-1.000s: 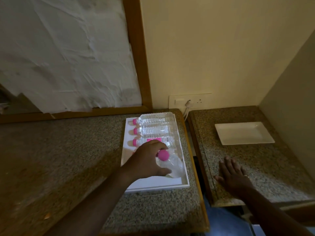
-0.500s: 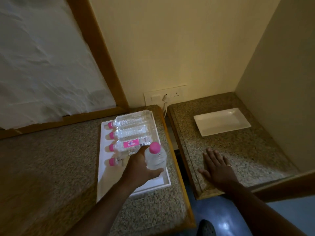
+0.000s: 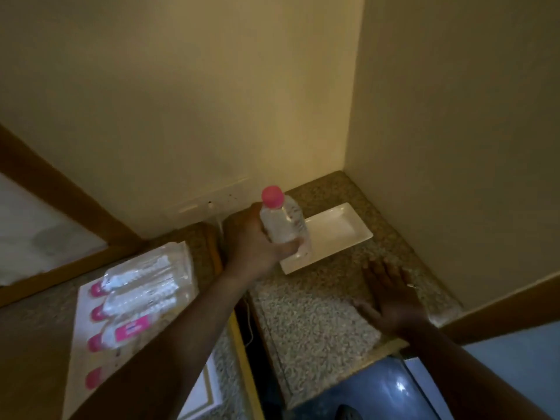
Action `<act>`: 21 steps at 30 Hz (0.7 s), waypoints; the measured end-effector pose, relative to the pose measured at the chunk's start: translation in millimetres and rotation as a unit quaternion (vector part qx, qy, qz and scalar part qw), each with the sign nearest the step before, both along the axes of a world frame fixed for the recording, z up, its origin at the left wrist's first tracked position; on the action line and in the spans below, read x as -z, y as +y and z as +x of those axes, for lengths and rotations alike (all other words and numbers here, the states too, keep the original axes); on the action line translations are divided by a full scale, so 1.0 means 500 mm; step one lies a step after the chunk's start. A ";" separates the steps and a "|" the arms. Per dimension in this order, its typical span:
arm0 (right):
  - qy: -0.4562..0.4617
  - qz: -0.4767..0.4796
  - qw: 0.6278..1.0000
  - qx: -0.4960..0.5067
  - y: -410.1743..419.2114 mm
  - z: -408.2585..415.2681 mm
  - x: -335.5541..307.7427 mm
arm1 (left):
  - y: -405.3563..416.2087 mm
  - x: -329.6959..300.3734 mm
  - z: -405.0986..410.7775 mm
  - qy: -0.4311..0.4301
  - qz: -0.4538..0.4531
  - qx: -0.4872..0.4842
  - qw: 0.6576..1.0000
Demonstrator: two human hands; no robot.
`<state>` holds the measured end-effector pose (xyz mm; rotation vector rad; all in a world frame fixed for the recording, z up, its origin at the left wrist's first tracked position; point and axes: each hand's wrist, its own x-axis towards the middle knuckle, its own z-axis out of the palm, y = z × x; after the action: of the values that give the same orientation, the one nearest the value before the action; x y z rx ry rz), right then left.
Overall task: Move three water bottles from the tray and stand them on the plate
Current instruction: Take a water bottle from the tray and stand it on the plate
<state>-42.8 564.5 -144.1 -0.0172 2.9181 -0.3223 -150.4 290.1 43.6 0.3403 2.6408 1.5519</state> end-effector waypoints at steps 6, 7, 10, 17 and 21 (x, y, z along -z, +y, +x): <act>0.036 -0.023 0.999 0.011 0.014 -0.001 0.027 | 0.211 0.086 -0.136 -0.005 0.011 0.036 0.999; 0.043 -0.023 0.999 0.013 0.014 -0.001 0.030 | 0.228 0.101 -0.148 -0.008 0.007 0.037 0.999; 0.051 -0.020 0.998 0.010 0.018 -0.002 0.036 | 0.265 0.149 -0.169 -0.014 -0.005 0.043 0.999; 0.056 -0.028 0.998 0.011 0.018 -0.003 0.038 | 0.288 0.207 -0.183 -0.014 -0.017 0.065 0.998; 0.048 -0.023 0.999 0.009 0.020 -0.007 0.037 | 0.292 0.214 -0.194 -0.034 -0.007 0.088 0.996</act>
<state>-46.4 574.7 -162.5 -0.0124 3.0068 -0.4019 -247.3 435.9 -63.4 0.4937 2.4930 1.4644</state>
